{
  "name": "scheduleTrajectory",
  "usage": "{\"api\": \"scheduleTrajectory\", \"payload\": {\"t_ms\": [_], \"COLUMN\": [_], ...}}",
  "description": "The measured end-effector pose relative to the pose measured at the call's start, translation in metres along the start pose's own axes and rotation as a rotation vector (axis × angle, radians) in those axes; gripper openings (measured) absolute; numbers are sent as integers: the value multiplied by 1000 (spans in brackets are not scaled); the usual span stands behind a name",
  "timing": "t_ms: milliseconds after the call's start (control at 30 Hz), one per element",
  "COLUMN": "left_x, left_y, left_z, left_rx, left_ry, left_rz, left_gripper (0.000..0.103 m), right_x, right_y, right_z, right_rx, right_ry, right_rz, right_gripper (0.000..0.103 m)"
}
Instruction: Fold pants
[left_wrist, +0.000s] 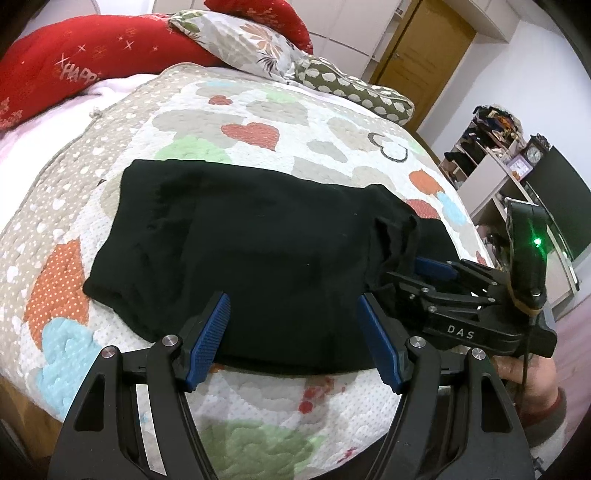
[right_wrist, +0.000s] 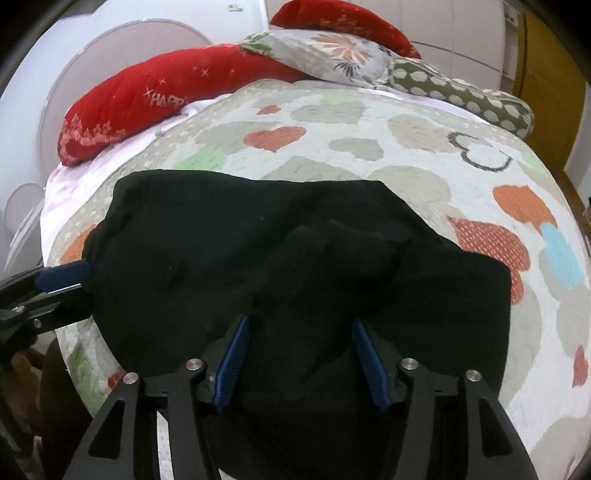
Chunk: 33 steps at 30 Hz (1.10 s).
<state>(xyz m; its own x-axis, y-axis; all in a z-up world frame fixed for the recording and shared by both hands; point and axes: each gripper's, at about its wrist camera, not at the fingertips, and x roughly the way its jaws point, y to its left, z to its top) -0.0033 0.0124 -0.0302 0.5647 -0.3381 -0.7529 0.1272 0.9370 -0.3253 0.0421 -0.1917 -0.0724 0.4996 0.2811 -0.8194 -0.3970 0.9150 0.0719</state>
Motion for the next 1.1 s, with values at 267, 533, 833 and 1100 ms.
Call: {"api": "scheduleTrajectory", "payload": {"t_ms": [267,533,833,1100], "left_x": [1,32,85,114], "left_y": [-2,-33,-81,-104], "left_z": [0,16,45,51], "left_rx": [-5,42,118,179], "left_ry": [12,75,122,129], "left_rz": [-19,-112,-184,-156], "left_gripper": [72,71,71,71], "right_x": [-17,-63,-59,-55], "right_y": [-4,-46,-63,-71], "right_z": [-2,-32,-49,-49], "right_rx": [16,120,168,180], "right_ry": [-29,-107,-93,-97], "right_rz": [7,-25,-18,-2], "right_gripper": [63,63,63,63]}}
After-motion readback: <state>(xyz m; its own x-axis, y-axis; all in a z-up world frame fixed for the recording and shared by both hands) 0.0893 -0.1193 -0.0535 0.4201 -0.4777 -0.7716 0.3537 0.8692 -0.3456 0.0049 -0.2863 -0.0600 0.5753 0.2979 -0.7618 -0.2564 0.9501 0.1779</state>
